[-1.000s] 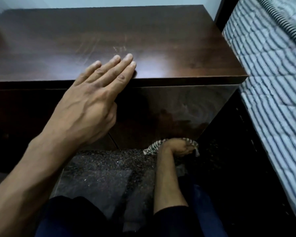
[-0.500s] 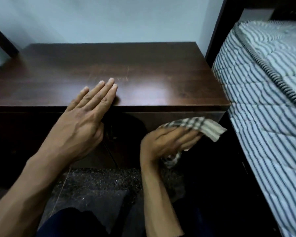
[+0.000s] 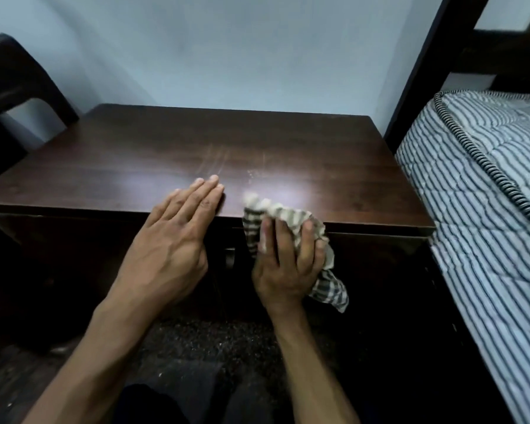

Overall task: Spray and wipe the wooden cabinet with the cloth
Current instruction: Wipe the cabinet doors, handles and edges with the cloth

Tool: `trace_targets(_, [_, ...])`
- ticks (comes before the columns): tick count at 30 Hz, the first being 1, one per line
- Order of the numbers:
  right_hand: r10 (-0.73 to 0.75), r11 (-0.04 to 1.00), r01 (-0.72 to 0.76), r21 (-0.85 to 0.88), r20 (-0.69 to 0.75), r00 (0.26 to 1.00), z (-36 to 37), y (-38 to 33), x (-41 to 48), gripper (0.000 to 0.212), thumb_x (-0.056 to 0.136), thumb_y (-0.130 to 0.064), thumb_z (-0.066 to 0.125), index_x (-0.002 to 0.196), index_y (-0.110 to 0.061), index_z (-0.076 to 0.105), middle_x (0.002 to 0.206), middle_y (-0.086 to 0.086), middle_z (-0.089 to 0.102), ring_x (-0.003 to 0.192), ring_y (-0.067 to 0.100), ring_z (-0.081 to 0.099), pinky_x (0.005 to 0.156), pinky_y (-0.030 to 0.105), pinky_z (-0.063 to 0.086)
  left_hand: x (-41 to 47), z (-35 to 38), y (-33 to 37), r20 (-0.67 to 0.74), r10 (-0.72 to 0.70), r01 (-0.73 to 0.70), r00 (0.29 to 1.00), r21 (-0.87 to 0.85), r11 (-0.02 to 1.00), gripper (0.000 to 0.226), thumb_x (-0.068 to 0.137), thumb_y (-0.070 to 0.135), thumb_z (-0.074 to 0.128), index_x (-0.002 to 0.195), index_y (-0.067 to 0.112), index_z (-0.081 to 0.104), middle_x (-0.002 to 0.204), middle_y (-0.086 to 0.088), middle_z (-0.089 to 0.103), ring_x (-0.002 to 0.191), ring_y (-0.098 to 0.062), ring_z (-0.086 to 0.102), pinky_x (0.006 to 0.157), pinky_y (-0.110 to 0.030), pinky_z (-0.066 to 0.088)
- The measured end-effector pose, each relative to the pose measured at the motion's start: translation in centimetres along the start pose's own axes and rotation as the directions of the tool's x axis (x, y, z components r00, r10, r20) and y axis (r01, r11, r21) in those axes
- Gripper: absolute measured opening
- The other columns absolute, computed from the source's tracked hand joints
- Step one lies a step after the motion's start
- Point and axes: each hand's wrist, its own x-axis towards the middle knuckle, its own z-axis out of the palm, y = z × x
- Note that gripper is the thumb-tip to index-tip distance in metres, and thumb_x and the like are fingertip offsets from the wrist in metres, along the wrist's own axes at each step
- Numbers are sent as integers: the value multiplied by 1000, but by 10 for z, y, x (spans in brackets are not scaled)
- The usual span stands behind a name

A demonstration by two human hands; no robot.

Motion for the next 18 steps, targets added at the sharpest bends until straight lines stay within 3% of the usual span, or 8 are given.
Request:
trace_targets(2, [-121,991,122,-55,28,992,3,24,-25,26,104,-24,36,120,-22,57,122,5,51,139,35,34,122,45,21,-5,0,-4,15,-41,40,999,26,999,79,77,17,30,156,16,25,164,0,21,152,-12,15,124,-36,13])
trace_targets(4, [31,996,-26,-84,51,998,4,47,-41,21,103,-22,36,107,-12,54,113,16,46,126,42,41,117,55,26,-7,0,-6,37,-42,41,998,35,999,79,78,15,32,157,15,21,165,-1,17,153,-12,11,124,-37,11])
trace_targets(7, [288,952,-290,-94,-30,957,5,36,-29,25,105,-25,36,107,-6,53,119,24,46,126,51,38,121,56,19,-8,-1,-6,49,-44,43,998,24,999,81,77,13,35,156,14,22,164,-2,18,152,-12,12,123,-35,10])
trace_targets(8, [278,958,-281,-66,-49,959,8,23,-20,23,105,-24,38,109,-8,53,120,24,46,129,50,36,123,54,17,-7,-1,-6,49,-43,42,998,14,999,81,76,13,35,156,15,23,164,-1,19,152,-12,13,123,-33,9])
trace_targets(11, [60,998,-59,17,-49,997,13,-15,-3,17,99,-18,47,114,-16,56,122,16,50,134,41,36,126,49,14,-6,-1,-12,38,-22,22,999,-11,1000,83,75,13,35,157,20,21,164,4,19,151,-8,16,123,-28,9])
trace_targets(15, [-125,992,125,14,-24,992,7,-17,-2,18,103,-28,50,119,-23,55,128,0,52,141,32,33,127,44,15,-9,-2,-27,54,-15,16,998,-9,1000,83,75,17,32,156,24,17,164,7,19,151,-7,14,123,-31,12])
trace_targets(18, [-129,991,127,-32,-79,989,-2,18,12,18,102,-26,49,117,-20,55,128,5,53,140,35,36,126,46,19,-10,-4,-27,62,-23,24,998,-6,1000,81,76,22,31,156,22,21,163,6,20,151,-7,14,123,-28,8])
